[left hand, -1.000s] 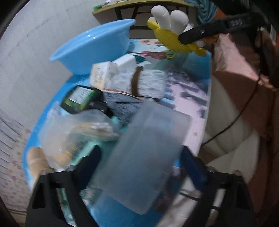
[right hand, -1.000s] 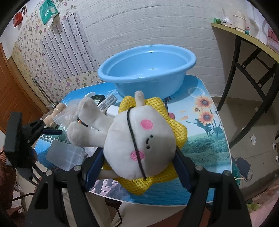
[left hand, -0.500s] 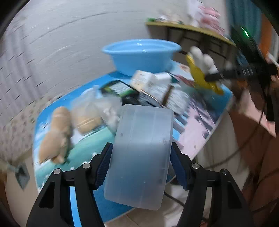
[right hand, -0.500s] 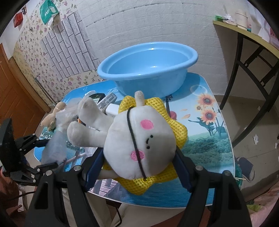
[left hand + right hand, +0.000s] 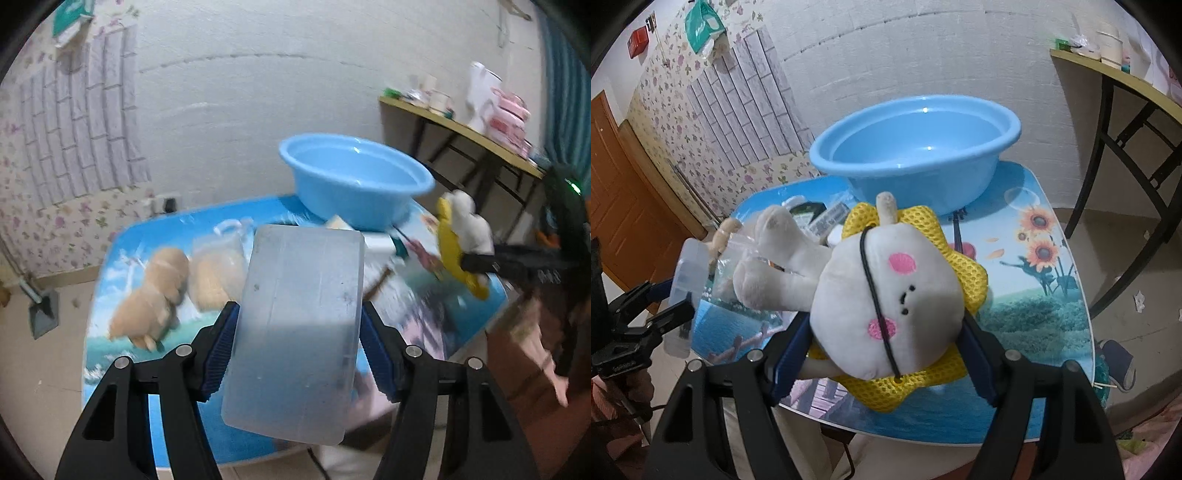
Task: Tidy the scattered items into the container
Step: 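Carry the clear box to the blue basin with the left tool while the right tool carries the bunny there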
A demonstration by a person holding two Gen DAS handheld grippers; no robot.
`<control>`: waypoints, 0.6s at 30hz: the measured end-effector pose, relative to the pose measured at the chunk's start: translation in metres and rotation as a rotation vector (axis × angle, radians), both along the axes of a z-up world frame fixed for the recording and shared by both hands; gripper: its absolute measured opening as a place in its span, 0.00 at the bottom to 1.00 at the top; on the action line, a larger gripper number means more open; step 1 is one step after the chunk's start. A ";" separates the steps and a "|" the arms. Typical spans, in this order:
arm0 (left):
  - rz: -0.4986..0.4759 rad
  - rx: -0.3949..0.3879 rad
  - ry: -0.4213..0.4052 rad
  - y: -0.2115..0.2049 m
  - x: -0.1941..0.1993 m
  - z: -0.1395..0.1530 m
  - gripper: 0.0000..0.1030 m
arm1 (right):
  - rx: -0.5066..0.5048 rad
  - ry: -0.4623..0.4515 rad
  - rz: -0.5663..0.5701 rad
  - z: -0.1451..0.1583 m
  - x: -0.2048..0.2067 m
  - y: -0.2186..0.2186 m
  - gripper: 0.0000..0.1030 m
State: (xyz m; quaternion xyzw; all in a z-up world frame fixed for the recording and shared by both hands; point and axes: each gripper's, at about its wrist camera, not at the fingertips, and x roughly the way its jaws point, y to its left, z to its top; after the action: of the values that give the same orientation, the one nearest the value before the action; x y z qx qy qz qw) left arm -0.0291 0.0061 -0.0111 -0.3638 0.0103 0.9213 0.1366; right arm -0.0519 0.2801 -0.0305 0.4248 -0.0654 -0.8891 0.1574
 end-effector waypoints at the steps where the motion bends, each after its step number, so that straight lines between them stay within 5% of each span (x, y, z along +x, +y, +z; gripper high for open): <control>1: 0.012 0.003 0.014 0.002 -0.003 0.007 0.61 | -0.002 0.012 0.000 0.004 0.000 0.001 0.73; 8: 0.007 0.019 0.080 0.031 -0.043 0.052 0.61 | -0.014 0.102 -0.011 0.032 -0.015 0.012 0.73; 18: 0.004 -0.025 0.062 0.081 -0.133 0.051 0.62 | -0.065 0.161 -0.024 0.045 -0.085 0.024 0.73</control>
State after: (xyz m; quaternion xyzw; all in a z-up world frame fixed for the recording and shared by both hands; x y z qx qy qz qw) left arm -0.1616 0.0875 0.0403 -0.3370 0.0253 0.9321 0.1300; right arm -0.1369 0.3039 0.0148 0.3456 -0.0864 -0.9197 0.1653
